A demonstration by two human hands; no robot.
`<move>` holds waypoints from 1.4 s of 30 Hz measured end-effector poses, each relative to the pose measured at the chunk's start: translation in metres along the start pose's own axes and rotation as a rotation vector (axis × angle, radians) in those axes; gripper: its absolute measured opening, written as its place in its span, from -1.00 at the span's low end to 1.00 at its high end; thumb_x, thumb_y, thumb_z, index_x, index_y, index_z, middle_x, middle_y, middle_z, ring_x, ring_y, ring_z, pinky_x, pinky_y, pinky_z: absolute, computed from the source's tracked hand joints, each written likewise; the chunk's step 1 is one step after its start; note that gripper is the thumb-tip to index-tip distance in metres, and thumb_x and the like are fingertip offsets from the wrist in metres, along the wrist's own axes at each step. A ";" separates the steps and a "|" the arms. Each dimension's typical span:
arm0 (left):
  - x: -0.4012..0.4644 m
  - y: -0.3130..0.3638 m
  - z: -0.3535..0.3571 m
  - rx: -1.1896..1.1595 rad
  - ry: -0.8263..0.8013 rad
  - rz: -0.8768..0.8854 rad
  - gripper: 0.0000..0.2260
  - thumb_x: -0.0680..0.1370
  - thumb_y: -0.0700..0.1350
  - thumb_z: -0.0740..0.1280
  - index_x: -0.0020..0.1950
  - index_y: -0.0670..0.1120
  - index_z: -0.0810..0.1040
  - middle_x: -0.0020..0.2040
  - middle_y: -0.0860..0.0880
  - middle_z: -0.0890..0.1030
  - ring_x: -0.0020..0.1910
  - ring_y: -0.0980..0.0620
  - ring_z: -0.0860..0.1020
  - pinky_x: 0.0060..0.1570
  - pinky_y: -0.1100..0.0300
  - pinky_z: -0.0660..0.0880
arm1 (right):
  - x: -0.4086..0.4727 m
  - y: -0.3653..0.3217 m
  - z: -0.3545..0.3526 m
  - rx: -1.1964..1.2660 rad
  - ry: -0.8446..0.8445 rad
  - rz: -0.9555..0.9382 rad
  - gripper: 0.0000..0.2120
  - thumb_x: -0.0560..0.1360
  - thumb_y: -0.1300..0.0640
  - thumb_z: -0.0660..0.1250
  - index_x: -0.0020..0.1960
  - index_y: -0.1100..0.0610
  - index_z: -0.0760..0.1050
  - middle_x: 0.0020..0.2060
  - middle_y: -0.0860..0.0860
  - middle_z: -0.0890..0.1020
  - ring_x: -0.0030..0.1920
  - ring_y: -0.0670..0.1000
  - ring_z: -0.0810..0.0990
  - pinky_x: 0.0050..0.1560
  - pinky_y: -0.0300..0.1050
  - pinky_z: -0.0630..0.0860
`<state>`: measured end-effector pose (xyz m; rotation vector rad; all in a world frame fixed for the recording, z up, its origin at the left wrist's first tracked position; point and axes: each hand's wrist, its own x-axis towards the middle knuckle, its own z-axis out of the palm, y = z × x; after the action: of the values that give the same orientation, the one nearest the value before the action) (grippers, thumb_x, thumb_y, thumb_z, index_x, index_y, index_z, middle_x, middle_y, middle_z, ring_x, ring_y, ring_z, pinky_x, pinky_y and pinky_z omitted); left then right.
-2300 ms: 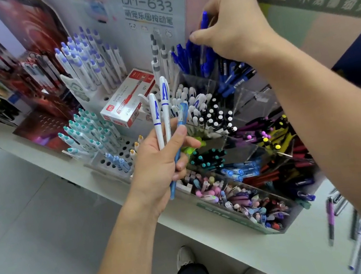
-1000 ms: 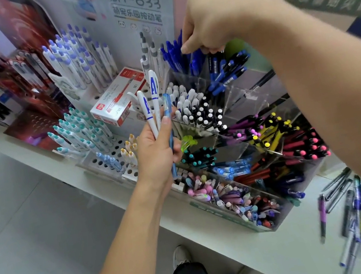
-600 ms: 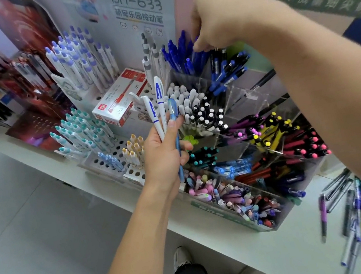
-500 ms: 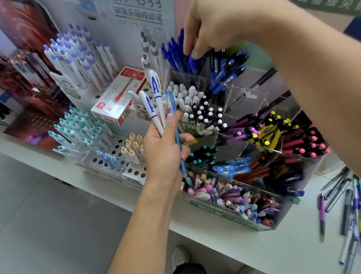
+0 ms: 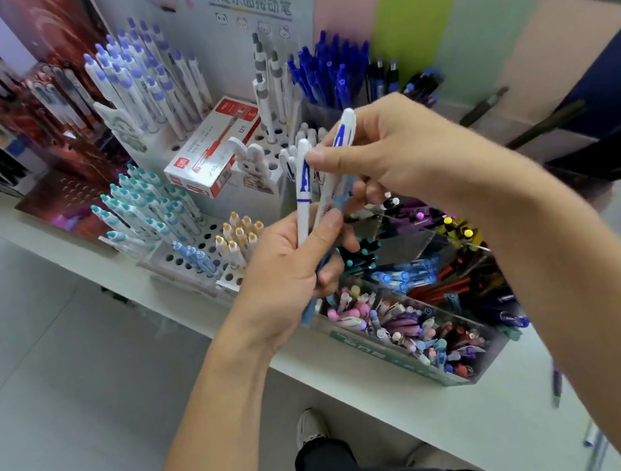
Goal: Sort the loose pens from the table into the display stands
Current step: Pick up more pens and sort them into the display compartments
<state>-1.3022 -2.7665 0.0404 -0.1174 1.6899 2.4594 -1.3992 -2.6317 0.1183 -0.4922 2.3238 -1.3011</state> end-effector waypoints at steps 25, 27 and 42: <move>0.073 -0.011 -0.029 0.793 0.744 0.389 -0.85 0.46 -0.11 0.56 0.00 -0.09 0.70 -0.18 0.10 0.65 -0.25 0.35 0.55 -0.20 0.56 0.42 | 0.002 -0.014 -0.009 -0.483 0.519 -0.261 -0.90 0.53 0.12 0.48 -0.05 0.14 0.63 -0.12 0.04 0.66 -0.21 0.01 0.68 -0.14 -0.07 0.65; 0.074 -0.013 -0.038 0.781 0.696 0.404 -0.88 0.50 -0.17 0.51 0.03 -0.10 0.74 -0.09 0.06 0.71 -0.13 0.27 0.63 -0.09 0.50 0.49 | 0.014 -0.010 0.006 -0.637 0.483 -0.254 -0.89 0.54 0.11 0.45 -0.02 0.15 0.61 -0.08 0.05 0.65 -0.04 0.09 0.62 0.03 -0.01 0.55; 0.066 -0.014 -0.046 0.832 0.486 0.276 -0.72 0.60 -0.25 0.34 0.27 -0.03 0.62 -0.28 0.13 0.49 -0.42 0.21 0.38 -0.37 0.53 0.32 | 0.028 -0.024 0.022 -0.925 0.461 -0.181 -0.77 0.54 0.36 0.36 -0.04 0.12 0.35 -0.12 0.09 0.45 -0.09 0.19 0.51 -0.15 -0.01 0.35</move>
<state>-1.3658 -2.7986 0.0007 -0.4193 2.9581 1.7362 -1.4088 -2.6731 0.1235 -0.7407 3.2795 -0.3182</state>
